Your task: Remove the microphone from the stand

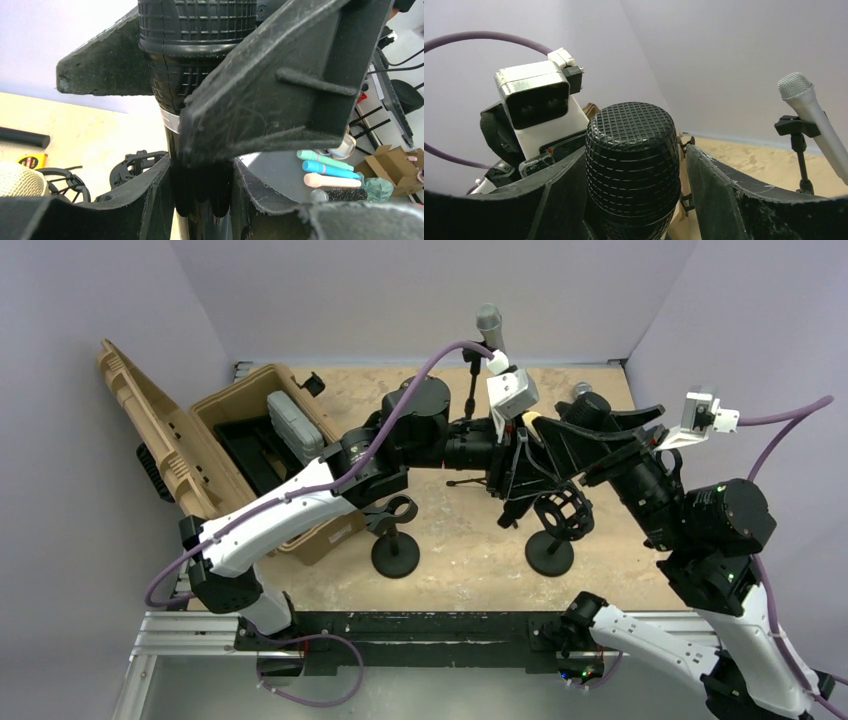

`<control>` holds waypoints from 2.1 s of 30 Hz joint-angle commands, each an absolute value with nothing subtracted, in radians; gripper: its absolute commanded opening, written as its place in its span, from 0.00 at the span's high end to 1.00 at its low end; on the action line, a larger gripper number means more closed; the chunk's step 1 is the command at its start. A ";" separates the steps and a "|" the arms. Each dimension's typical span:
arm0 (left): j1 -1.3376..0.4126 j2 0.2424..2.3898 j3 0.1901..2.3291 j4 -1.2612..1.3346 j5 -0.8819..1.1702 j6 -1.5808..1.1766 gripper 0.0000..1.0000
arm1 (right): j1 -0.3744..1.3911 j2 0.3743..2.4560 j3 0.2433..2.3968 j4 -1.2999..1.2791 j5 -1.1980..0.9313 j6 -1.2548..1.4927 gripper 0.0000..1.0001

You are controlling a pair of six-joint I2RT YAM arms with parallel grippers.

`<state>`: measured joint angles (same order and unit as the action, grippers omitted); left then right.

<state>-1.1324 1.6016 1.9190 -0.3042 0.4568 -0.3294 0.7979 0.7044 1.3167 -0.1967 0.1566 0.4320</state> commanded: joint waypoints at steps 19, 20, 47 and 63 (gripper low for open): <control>-0.814 1.438 1.806 -0.518 -0.264 -0.432 1.00 | 0.798 0.598 1.342 -0.121 0.442 0.457 0.02; -0.788 1.457 1.814 -0.536 -0.303 -0.470 1.00 | 0.798 0.597 1.342 -0.128 0.445 0.455 0.02; -0.657 1.918 1.850 -0.792 -0.805 -1.060 1.00 | 0.798 0.555 1.322 -0.192 0.466 0.468 0.03; -0.615 2.026 1.718 -0.841 -0.642 -1.321 1.00 | 0.799 0.546 1.313 -0.201 0.457 0.481 0.03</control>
